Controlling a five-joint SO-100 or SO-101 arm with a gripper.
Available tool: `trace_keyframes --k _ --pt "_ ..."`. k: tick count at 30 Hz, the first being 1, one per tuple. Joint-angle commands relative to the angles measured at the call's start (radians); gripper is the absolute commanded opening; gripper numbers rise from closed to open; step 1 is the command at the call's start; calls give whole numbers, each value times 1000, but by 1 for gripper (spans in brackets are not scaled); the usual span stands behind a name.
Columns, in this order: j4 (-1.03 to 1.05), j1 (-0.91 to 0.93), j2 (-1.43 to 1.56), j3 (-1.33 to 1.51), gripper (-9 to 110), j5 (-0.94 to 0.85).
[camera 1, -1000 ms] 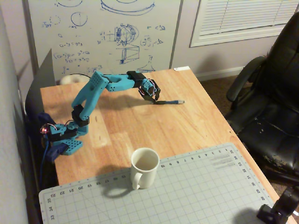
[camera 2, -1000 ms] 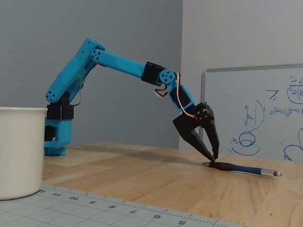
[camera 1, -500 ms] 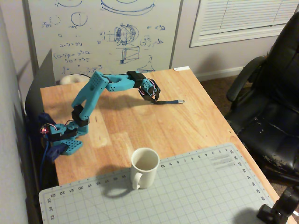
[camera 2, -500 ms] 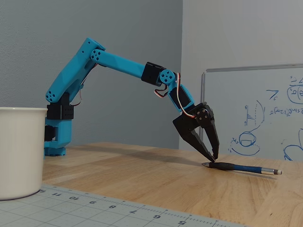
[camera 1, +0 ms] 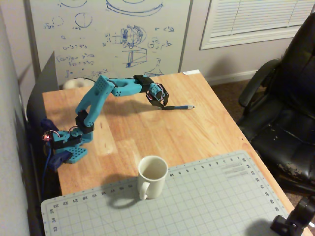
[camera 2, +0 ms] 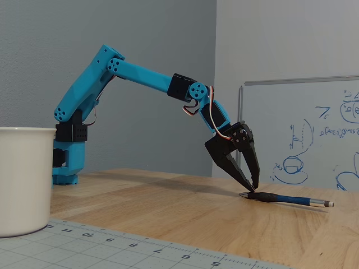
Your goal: Touch the pen.
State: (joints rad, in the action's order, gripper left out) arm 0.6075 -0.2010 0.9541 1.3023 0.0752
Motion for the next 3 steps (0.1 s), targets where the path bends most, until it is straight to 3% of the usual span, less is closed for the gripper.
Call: trace_keyframes --k 1,3 --pt "-18 -18 37 -26 1 -8" --pt "-17 -18 37 -25 1 -8"
